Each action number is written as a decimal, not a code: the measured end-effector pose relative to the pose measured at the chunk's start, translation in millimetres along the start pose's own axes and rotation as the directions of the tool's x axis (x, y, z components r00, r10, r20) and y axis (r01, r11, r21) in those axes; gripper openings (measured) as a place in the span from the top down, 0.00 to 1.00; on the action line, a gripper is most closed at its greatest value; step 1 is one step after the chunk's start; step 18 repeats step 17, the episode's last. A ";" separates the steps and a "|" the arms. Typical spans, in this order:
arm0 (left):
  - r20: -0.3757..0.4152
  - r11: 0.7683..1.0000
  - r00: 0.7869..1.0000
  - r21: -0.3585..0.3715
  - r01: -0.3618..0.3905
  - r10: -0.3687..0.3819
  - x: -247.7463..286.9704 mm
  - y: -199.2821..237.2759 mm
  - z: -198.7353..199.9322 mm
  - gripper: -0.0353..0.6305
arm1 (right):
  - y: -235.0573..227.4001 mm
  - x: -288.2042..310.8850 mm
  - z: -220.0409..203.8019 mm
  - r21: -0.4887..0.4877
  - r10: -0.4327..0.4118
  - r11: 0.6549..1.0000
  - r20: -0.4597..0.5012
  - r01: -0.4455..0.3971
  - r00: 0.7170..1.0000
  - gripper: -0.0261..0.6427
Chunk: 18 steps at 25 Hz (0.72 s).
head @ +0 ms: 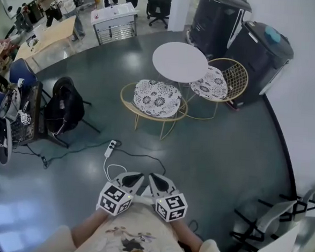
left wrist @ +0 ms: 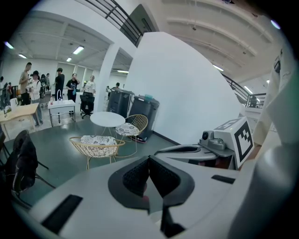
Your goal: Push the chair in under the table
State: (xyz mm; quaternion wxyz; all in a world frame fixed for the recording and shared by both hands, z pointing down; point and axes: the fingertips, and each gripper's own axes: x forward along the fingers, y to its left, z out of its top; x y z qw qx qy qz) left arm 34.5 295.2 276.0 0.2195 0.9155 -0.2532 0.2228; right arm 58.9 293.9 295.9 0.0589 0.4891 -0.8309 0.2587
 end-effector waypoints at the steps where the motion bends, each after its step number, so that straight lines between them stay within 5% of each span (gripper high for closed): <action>1: 0.003 1.000 1.000 0.000 0.000 0.000 -1.1 0.4 -0.5 0.93 | 0.2 -0.5 -0.2 0.003 -0.004 1.000 0.004 0.004 1.000 0.95; 18: 0.025 1.000 1.000 -0.011 0.006 -0.005 -27.3 -4.6 -17.9 0.93 | 22.6 -10.5 -14.4 0.014 -0.022 1.000 0.021 0.021 1.000 0.95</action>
